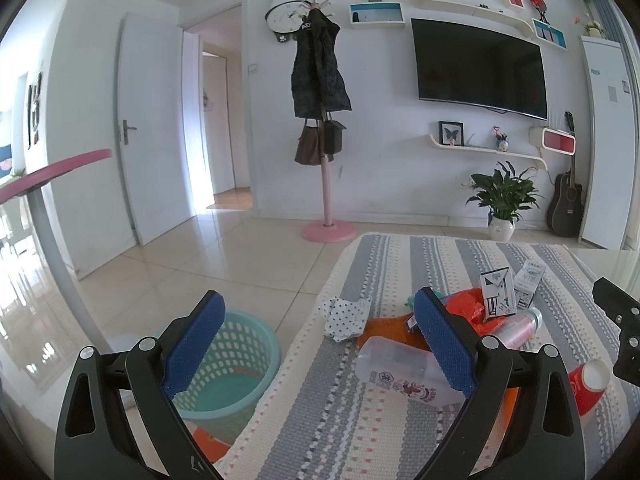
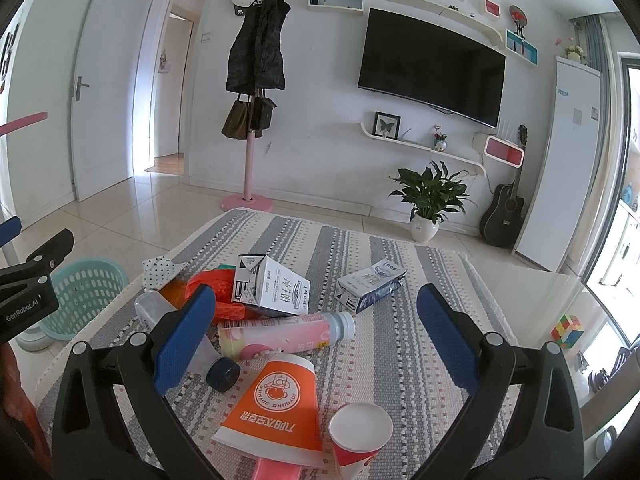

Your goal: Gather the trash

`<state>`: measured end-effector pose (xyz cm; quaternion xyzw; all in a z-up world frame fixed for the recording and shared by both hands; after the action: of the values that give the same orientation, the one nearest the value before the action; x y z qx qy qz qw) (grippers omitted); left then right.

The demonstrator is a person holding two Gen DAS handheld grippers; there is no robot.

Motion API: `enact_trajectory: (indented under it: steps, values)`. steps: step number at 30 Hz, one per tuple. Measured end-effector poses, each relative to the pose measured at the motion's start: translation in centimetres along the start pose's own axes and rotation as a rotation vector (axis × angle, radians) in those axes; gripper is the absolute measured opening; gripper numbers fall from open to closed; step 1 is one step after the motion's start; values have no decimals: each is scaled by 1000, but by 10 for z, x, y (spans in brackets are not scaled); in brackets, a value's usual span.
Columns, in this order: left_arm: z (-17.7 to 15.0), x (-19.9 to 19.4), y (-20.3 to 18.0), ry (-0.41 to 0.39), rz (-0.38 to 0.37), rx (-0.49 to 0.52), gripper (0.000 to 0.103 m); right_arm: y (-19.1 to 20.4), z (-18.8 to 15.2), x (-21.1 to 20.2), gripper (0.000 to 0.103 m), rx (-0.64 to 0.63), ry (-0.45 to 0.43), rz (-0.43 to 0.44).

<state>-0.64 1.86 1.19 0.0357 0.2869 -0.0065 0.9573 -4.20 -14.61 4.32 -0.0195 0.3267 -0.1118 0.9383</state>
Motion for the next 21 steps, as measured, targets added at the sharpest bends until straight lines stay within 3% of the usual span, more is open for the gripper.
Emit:
enact_trajectory:
  steps: [21]
  values:
    - [-2, 0, -1, 1, 3, -2, 93, 0, 0, 1, 95, -5, 24, -3]
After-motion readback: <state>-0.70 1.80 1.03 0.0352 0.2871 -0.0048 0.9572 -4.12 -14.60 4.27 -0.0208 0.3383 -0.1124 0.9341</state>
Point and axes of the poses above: each gripper's, at about its wrist camera, not at the fingertips, and x roughly the way its jaws point, y to its left, z to its top, the point moved 1 cm from there along x, roughly the way its jaws point, and after that the axes turned 13 degrees about y, right-handed, at the moved point
